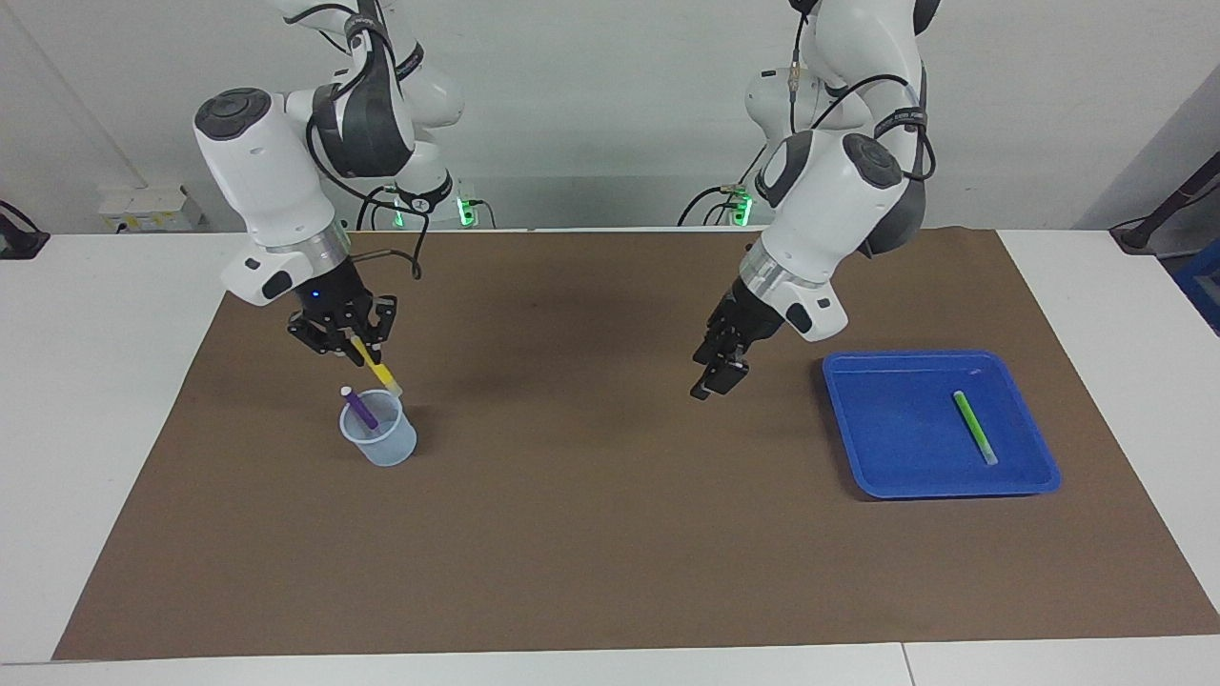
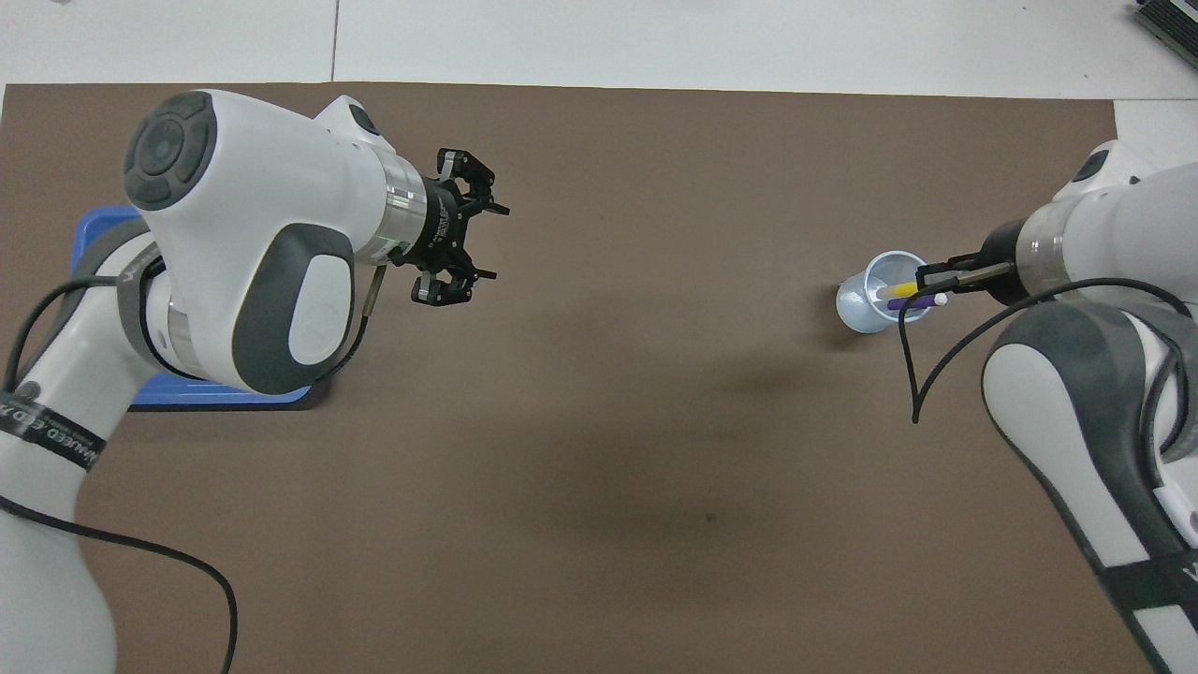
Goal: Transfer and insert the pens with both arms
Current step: 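Insert the yellow pen into the white cup with the right gripper, then release the yellow pen and withdraw the right gripper from the cup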
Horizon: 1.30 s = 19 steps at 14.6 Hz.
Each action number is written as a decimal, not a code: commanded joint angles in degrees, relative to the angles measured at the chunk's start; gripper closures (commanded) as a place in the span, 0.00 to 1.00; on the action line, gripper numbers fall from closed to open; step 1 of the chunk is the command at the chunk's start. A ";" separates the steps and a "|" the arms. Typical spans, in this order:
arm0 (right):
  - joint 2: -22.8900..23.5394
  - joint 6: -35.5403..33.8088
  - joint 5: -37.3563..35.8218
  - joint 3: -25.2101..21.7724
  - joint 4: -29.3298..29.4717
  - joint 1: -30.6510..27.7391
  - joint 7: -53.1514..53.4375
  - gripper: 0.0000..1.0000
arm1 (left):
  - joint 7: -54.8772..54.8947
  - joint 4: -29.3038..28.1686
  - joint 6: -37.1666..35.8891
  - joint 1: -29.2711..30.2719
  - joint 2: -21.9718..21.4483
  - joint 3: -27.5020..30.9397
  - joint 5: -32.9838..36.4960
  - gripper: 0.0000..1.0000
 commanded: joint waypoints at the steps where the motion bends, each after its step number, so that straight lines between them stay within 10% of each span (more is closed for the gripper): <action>1: 1.56 -0.02 -1.97 0.71 -0.51 -3.16 -3.35 1.00 | 8.16 -0.35 -5.89 3.89 -1.64 -0.12 1.78 0.31; 11: 3.93 4.64 -1.88 0.80 -3.68 -2.90 -1.08 1.00 | 44.20 -0.96 -14.52 15.14 -3.05 0.05 12.74 0.29; 13: 4.64 5.60 -1.88 0.80 -3.77 -2.55 0.85 0.96 | 48.78 -0.87 -15.40 17.16 -3.14 0.05 13.91 0.00; 16: 4.99 6.40 -1.88 0.80 -3.59 -2.28 2.44 0.06 | 57.54 -0.87 -15.05 20.41 -3.14 0.32 14.62 0.00; 19: 5.08 5.18 -1.88 0.80 -2.28 -2.28 2.44 0.00 | 64.60 -0.87 -14.61 23.67 -3.14 0.40 14.70 0.00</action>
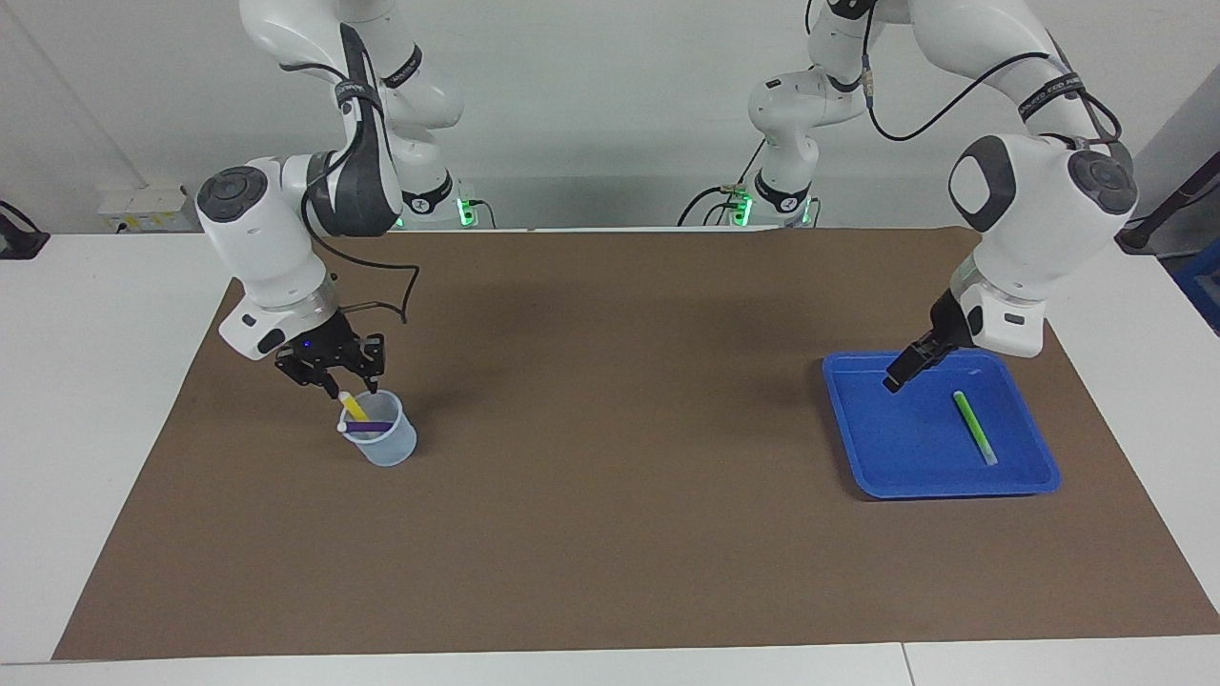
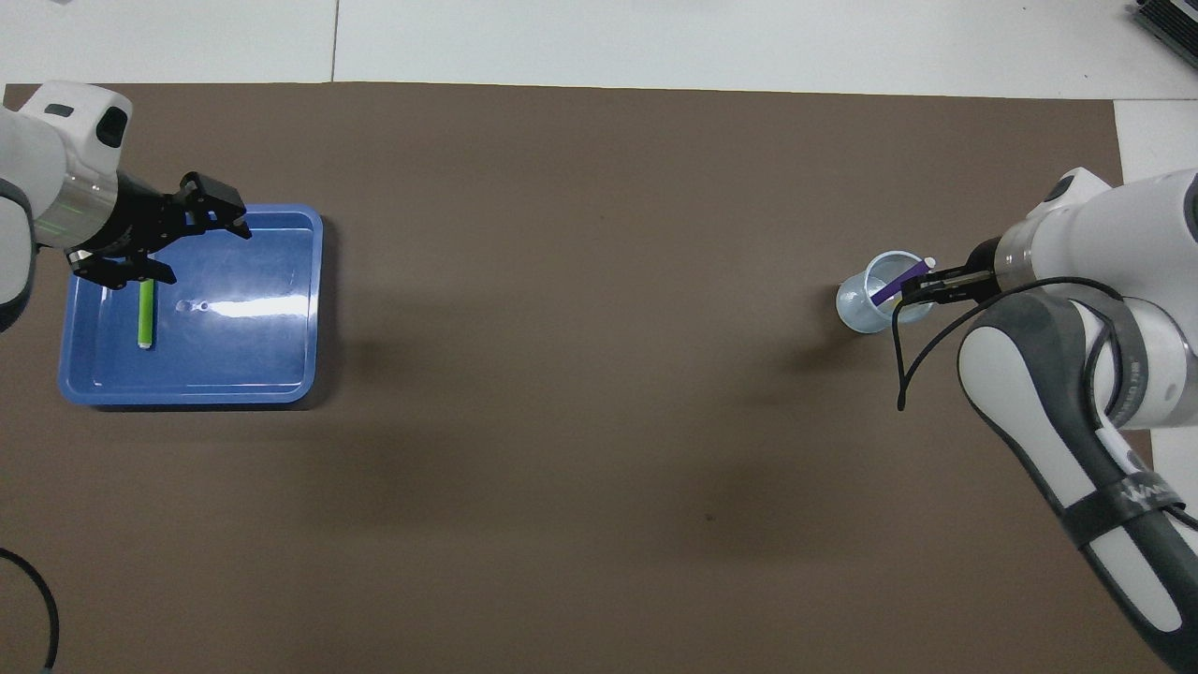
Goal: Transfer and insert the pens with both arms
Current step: 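Release the yellow pen and withdraw the right gripper from the cup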
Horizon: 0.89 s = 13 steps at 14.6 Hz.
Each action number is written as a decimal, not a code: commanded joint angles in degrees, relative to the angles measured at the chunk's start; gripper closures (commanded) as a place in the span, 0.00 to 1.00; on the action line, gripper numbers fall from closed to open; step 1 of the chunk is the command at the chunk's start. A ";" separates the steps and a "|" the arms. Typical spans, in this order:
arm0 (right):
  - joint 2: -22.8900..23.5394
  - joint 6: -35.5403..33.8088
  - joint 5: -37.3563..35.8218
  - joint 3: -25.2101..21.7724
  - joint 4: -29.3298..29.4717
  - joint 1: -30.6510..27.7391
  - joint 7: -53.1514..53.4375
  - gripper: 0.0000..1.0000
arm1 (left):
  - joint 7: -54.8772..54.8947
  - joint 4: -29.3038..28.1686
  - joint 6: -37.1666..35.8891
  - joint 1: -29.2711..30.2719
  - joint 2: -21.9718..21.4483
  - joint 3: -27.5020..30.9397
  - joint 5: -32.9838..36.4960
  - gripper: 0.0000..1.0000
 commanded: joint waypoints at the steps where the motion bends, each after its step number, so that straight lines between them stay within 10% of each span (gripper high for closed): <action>1: -0.06 -1.39 -1.05 0.27 2.01 -0.24 1.30 0.00 | 4.86 -0.98 -0.43 2.10 -1.41 -0.28 2.22 0.00; 13: -7.34 -32.84 -4.57 0.53 19.51 -0.24 1.21 0.00 | 27.36 -3.43 10.98 7.90 3.24 -0.28 11.63 0.00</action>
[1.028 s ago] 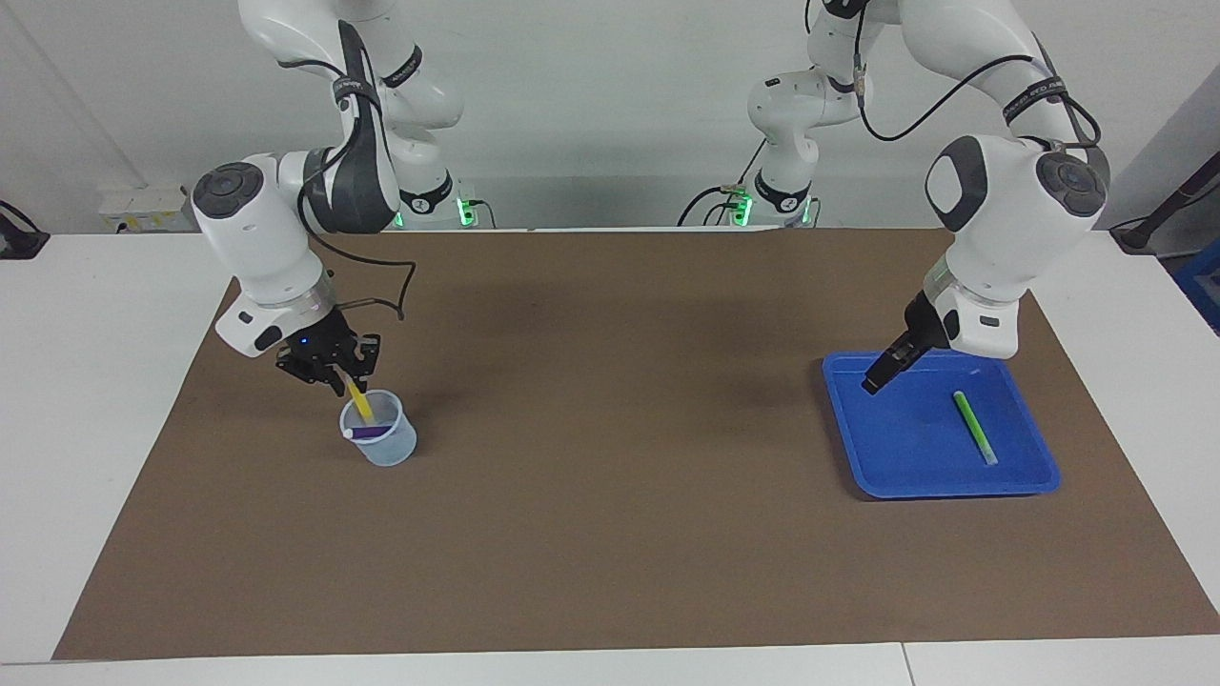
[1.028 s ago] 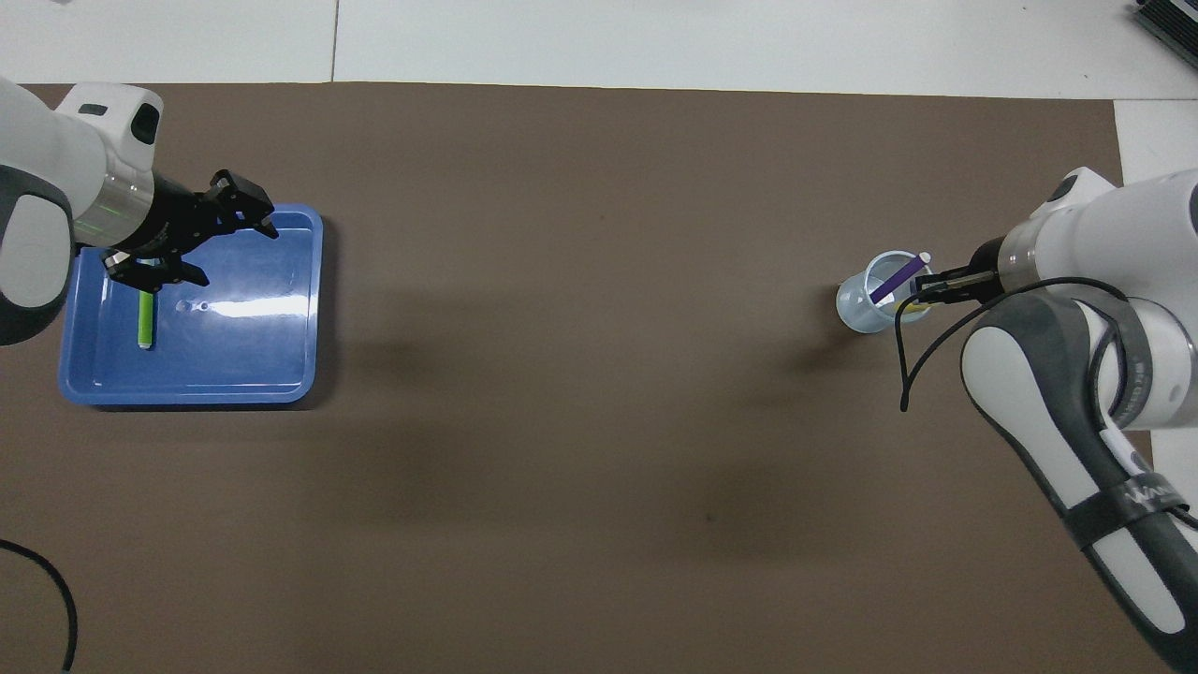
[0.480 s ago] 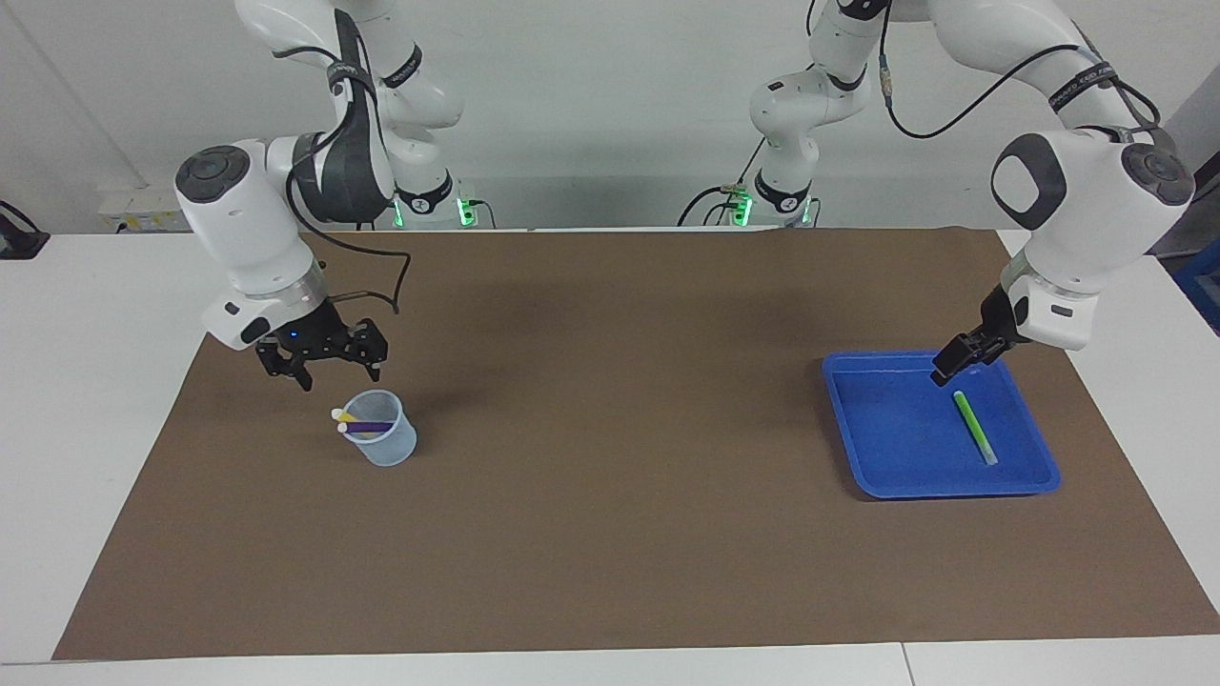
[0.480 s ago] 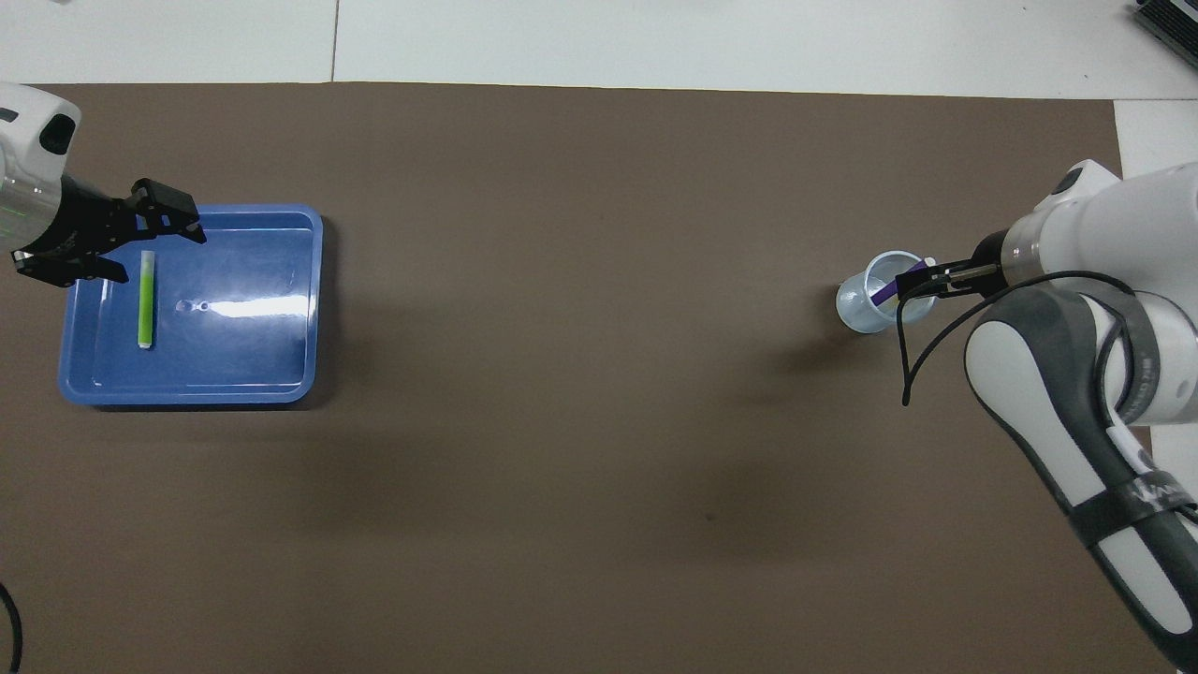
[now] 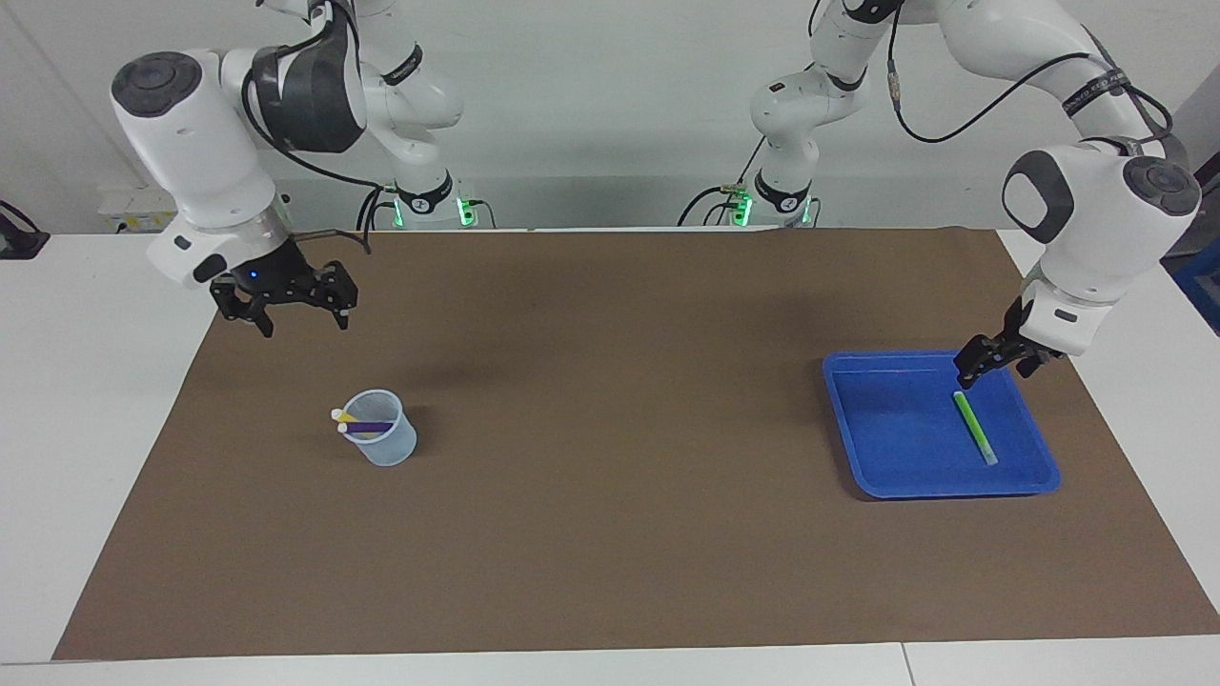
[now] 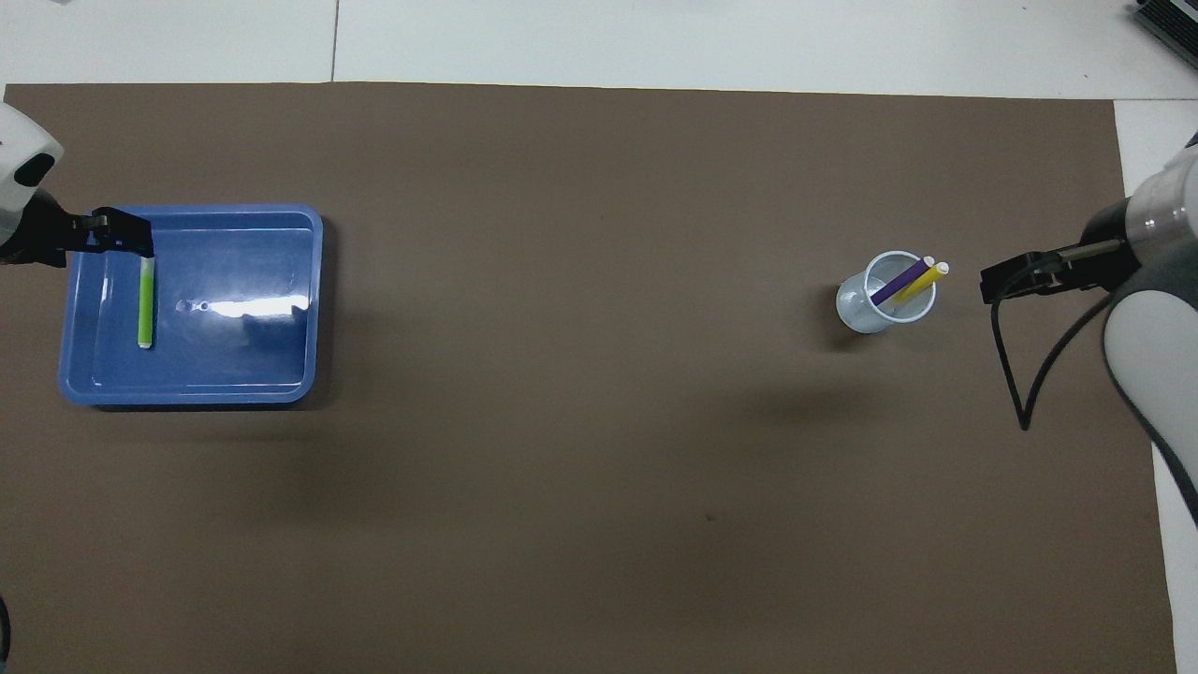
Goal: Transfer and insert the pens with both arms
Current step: 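Release the yellow pen and withdraw the right gripper from the cup, then lower the left gripper onto the green pen in the tray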
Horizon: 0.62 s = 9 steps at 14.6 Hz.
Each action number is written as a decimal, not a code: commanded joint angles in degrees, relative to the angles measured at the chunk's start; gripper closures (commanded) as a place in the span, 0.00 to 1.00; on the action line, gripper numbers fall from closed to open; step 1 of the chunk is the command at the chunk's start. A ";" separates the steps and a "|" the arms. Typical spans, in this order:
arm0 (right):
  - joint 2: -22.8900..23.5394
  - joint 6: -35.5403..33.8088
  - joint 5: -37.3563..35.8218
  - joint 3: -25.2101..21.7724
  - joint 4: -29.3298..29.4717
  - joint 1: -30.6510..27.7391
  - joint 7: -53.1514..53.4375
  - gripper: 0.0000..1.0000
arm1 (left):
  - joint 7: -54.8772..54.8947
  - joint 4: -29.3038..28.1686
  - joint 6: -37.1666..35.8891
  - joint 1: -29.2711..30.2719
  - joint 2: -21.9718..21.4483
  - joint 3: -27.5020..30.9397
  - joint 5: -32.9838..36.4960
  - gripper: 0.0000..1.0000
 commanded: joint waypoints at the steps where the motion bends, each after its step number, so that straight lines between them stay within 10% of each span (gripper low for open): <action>1: -3.90 -5.99 -1.09 0.89 1.75 0.20 1.27 0.00 | 3.45 -1.47 5.40 1.97 2.34 -0.37 1.69 0.00; 9: -6.11 -2.04 1.02 0.80 -4.75 -0.59 1.01 0.00 | 7.59 -4.11 14.02 5.13 8.14 -0.37 1.86 0.00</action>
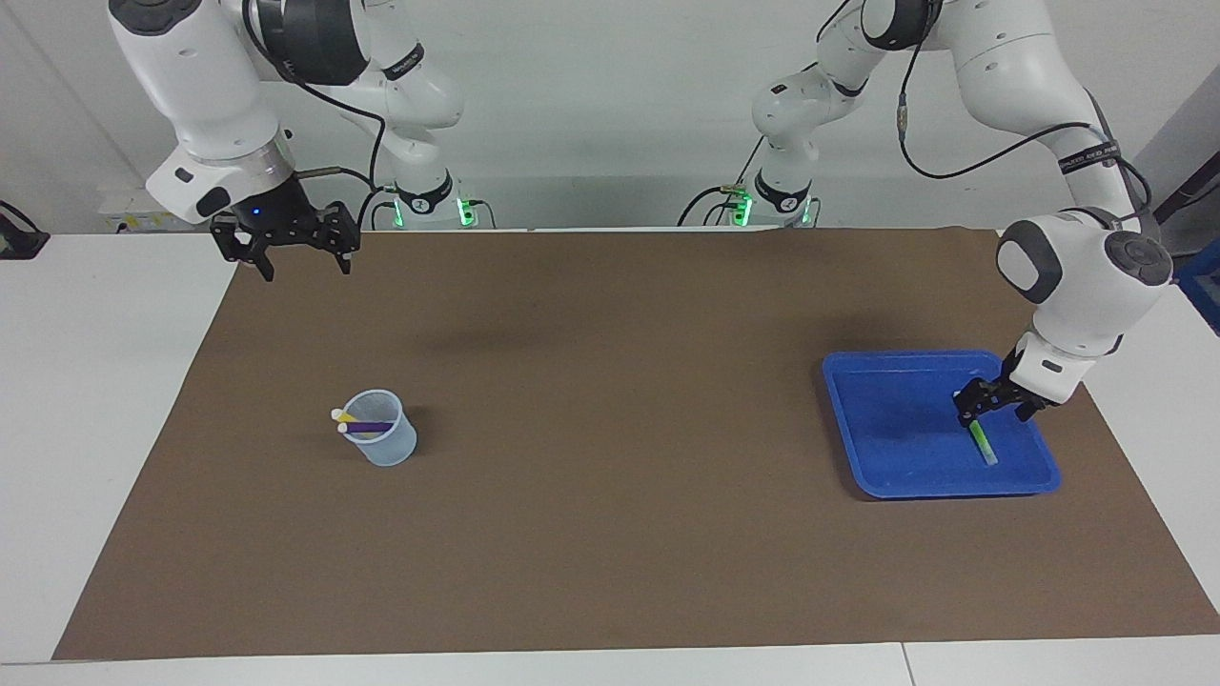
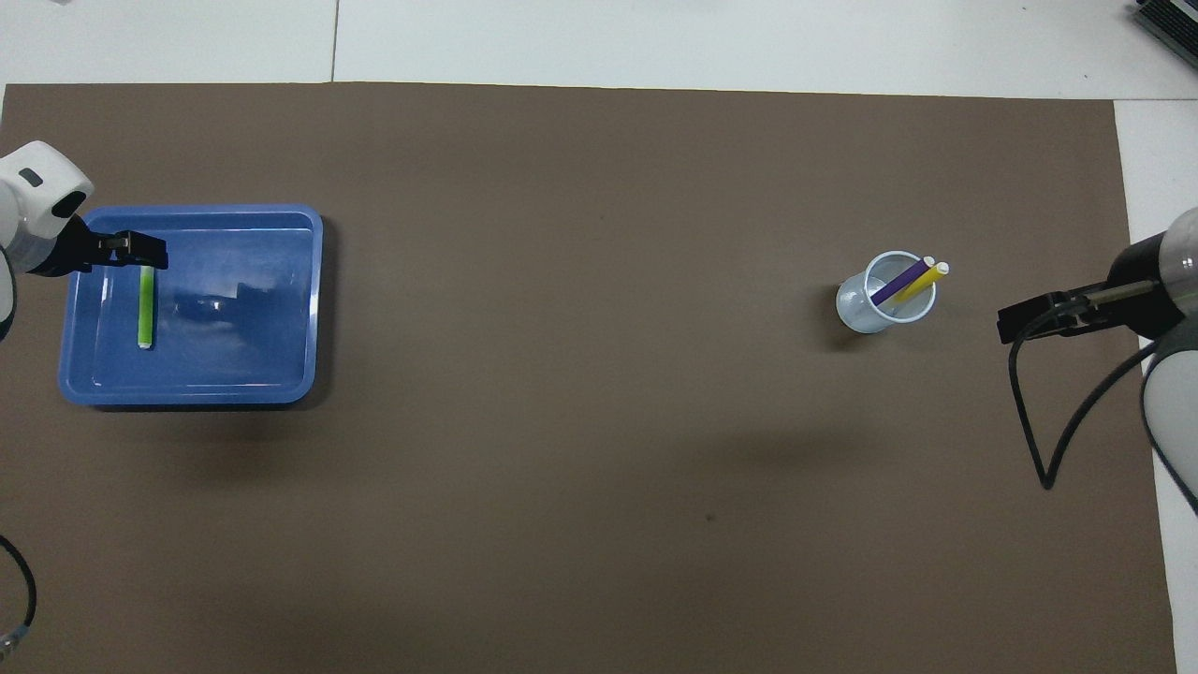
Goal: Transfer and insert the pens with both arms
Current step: 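Lower the left gripper onto the green pen in the tray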
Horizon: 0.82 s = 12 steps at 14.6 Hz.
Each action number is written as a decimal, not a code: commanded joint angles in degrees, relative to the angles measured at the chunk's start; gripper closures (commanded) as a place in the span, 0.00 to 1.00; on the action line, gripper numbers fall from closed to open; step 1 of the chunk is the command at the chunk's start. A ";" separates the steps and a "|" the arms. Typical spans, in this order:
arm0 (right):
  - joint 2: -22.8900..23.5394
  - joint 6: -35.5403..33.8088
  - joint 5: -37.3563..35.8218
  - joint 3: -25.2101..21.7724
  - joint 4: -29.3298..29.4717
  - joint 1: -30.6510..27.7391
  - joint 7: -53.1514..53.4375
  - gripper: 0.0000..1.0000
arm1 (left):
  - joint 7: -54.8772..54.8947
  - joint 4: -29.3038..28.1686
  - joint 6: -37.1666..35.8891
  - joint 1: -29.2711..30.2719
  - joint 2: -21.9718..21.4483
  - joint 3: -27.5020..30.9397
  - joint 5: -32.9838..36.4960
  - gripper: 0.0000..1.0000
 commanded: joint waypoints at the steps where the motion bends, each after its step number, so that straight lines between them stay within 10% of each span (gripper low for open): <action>1: -1.34 1.38 0.91 0.24 -2.07 -0.80 0.99 0.00 | 0.85 -0.85 3.20 1.53 1.39 -0.43 1.42 0.00; 12: -3.63 1.29 0.82 -0.02 -6.47 -1.15 -3.41 0.00 | 1.20 -7.18 8.75 3.11 2.46 -0.43 4.93 0.12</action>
